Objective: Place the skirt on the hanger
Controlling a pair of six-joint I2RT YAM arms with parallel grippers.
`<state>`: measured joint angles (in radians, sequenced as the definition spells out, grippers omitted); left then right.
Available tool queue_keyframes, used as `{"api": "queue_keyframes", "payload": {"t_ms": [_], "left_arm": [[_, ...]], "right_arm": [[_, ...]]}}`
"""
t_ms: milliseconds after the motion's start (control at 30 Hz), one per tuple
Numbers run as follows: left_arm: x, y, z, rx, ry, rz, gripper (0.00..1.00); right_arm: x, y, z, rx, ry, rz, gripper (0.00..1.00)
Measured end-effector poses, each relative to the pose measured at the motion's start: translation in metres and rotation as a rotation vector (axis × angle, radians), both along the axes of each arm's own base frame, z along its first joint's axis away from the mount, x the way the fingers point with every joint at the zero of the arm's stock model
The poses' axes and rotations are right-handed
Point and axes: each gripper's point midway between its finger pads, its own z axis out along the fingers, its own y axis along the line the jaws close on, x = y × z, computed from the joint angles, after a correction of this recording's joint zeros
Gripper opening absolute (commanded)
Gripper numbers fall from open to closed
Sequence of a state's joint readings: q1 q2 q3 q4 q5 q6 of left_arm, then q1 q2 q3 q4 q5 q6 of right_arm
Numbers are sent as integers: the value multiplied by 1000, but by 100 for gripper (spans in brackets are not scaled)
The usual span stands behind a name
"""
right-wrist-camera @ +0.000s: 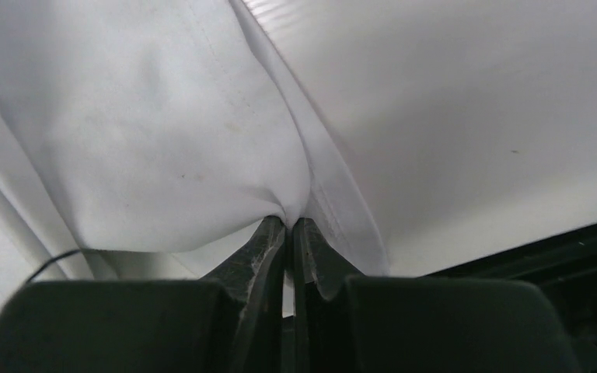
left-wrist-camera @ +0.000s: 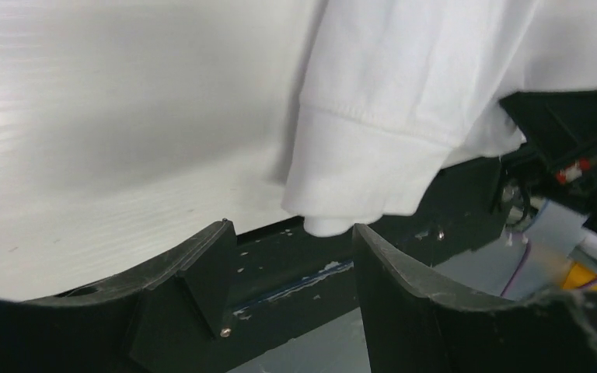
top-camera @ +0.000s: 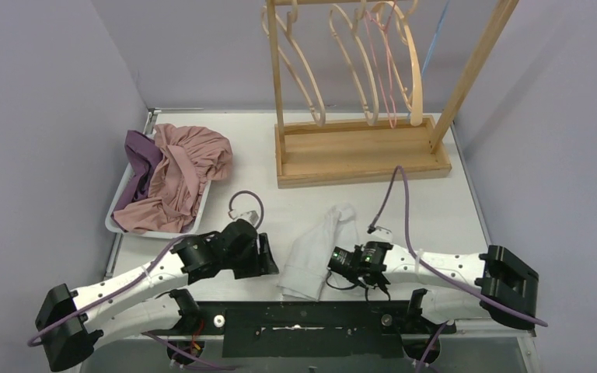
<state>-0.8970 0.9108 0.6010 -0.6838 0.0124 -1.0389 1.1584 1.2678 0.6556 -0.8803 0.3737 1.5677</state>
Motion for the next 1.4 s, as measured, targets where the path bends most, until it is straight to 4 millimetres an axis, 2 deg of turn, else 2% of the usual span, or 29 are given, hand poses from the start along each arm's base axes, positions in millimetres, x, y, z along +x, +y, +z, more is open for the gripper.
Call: {"api": "queue_keyframes", "payload": {"t_ms": [133, 200, 300, 400, 533, 700, 800, 933, 1000, 1033, 1100, 1233, 1400], "left_arm": [[-17, -42, 2, -21, -89, -184, 61], [-24, -63, 5, 8, -161, -278, 67], [-29, -106, 18, 25, -325, -389, 76], [-30, -139, 24, 30, -502, -452, 77], [-27, -158, 17, 75, -653, -499, 77], [-18, -167, 9, 122, -770, -523, 76], [-17, -172, 3, 140, -798, -534, 74], [-18, -172, -18, 193, -792, -554, 73], [-19, -170, -29, 223, -785, -557, 68], [-19, -168, -33, 241, -782, -552, 60], [-16, -161, -42, 288, -776, -535, 37], [-9, -151, -43, 356, -774, -489, 0], [8, -137, -34, 357, -747, -423, 0]], "right_arm": [[-7, -28, -1, -6, 4, -114, 0], [-5, -34, -1, 6, 3, -156, 0], [-1, -38, -4, 36, 17, -207, 0], [3, -42, -8, 81, 24, -237, 0], [9, -42, -4, 161, 15, -251, 0], [14, -36, 0, 248, 0, -246, 0], [10, -35, -3, 278, 12, -243, 0], [9, -33, -2, 306, 15, -245, 0], [9, -33, 0, 320, 12, -250, 0], [10, -33, 0, 324, 11, -254, 0], [9, -34, -2, 331, 13, -263, 0], [7, -37, -4, 340, 15, -284, 0], [6, -41, -3, 338, 13, -300, 0]]}}
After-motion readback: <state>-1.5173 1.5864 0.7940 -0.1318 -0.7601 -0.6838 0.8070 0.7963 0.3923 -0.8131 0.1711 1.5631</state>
